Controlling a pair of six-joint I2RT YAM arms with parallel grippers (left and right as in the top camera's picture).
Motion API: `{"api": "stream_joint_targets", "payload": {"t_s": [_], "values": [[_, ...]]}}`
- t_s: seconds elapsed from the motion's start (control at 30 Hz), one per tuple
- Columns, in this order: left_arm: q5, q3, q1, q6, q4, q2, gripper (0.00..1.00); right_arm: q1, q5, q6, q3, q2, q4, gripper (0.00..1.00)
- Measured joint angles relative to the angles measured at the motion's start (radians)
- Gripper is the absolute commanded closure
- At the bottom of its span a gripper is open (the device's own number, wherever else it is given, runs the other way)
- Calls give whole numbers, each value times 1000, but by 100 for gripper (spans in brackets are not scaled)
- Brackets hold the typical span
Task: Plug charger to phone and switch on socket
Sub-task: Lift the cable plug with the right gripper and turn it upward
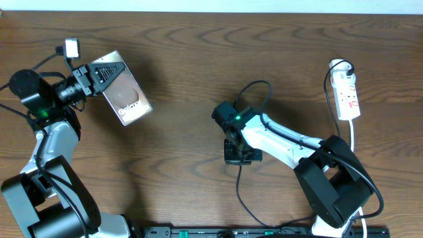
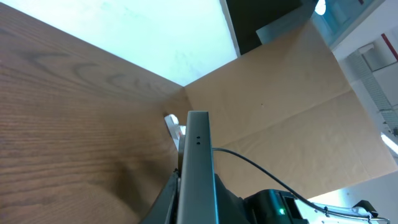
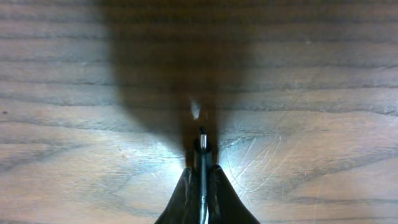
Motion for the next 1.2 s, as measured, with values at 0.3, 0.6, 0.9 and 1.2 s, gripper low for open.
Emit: {"api": "stream_joint_targets", "payload": {"t_s": [0.3,0.6,0.9,1.2], "values": [[0,0,0,0,0,0,93,2,-25,0,-26,-2,6,99],[0,0,0,0,-1,0,92,-10,-76,-16,-19,11,-5,99],[0,0,0,0,-1,0,92,-46,-277,-141,-5,29,169,99],[3,-1,0,0,-2,0,93,-61,-981,-423,-6,91,793,99]]}}
